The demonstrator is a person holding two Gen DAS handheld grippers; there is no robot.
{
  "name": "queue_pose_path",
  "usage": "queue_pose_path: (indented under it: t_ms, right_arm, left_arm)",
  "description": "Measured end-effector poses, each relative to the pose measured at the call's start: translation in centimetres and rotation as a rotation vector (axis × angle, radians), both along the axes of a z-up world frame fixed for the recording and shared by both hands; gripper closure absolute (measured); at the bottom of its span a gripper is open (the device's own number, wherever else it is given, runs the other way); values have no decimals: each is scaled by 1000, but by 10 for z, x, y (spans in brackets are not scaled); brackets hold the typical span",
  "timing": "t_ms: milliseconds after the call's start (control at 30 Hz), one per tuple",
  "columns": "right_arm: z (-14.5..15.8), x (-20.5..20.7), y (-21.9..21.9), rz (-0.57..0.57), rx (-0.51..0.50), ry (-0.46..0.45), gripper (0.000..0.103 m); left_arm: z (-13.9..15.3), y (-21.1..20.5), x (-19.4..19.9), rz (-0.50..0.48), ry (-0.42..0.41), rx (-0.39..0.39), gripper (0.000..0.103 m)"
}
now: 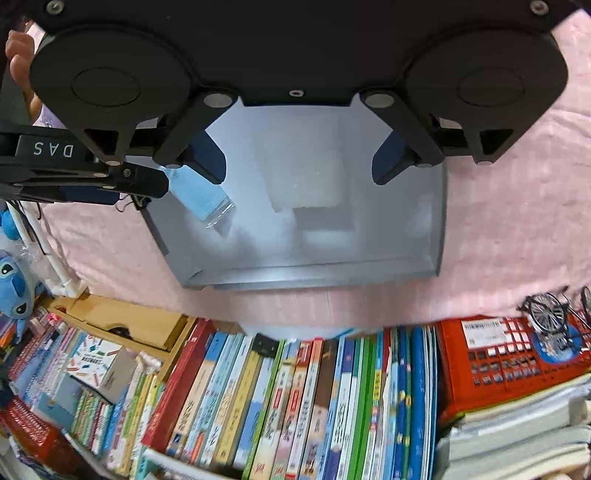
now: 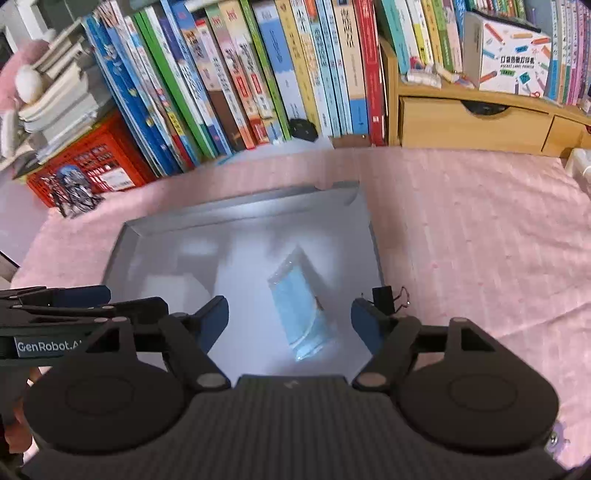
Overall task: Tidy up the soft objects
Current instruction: 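Grasp the pink-and-green fabric bow with the left tool while the right tool approaches the gold sequin pouch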
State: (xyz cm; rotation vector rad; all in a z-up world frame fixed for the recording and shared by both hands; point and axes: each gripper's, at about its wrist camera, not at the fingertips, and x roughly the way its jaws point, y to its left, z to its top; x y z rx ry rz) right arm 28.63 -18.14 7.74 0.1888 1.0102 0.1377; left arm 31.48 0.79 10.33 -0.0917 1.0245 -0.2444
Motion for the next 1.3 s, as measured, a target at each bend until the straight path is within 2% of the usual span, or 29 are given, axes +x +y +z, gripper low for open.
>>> queue_pose_path:
  t_ms: [233,467,667,867,1067,1300]
  right_arm:
    - [21,-28,-5,28,-19,-75,19]
    - [45,-69,-10,93,-20,-176,16]
    - [60,-112,-19,134,-19,-265,16]
    - [63,-153,-26,154,-13,-338,15]
    - [54,-195,-34,152,-15,-403,14]
    - [28,-236,-49,100,-43,-446,10]
  left_arm:
    - [28,5,-36,-18,-72,-22,16]
    - [55,-2,-91,-62,-188,-29,11]
    - [68,-6,-145,-97,-287,-79,6]
    - [58,-9,-199,-103,-371,-81,5]
    - [37,-8,-248,-94,-434,-138,5]
    - [8,-6,-285,-81,-443,-148,4]
